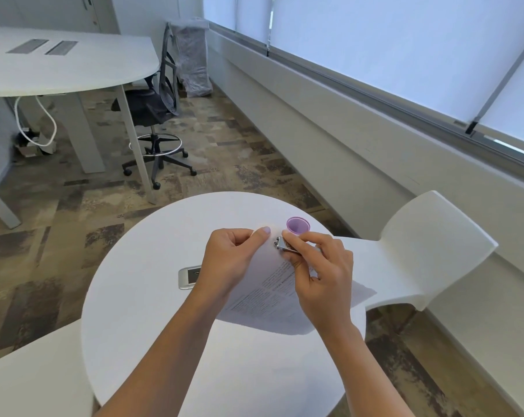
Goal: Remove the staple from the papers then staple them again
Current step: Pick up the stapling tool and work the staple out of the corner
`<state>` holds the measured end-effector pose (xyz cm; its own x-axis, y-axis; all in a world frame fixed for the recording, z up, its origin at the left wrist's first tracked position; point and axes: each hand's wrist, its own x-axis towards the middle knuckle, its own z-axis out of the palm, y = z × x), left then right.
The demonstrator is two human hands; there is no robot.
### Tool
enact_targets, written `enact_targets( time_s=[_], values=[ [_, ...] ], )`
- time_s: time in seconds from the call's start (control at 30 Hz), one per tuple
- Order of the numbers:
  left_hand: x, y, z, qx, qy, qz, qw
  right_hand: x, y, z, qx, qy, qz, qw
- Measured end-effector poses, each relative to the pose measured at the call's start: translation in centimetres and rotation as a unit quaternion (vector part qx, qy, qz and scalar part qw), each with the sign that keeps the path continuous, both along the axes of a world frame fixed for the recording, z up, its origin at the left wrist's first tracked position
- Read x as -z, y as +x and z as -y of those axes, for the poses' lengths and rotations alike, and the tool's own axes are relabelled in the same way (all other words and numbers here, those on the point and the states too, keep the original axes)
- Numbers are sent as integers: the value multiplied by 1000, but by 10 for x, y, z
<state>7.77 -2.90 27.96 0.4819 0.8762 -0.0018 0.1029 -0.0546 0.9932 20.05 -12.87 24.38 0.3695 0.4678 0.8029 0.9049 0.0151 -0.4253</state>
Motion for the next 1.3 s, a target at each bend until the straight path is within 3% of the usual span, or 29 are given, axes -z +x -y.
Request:
enact_targets(
  time_s=[0.93, 1.1, 1.3],
  values=[
    [-4, -13, 13, 23, -18, -3, 1000, 6, -18, 4, 3, 32, -13, 999],
    [0, -15, 13, 35, 14, -8, 999, 3, -21, 7, -23, -1, -116, 993],
    [4, -17, 12, 50, 62, -17, 997, -13, -23, 9, -104, -38, -301, 947]
  ],
)
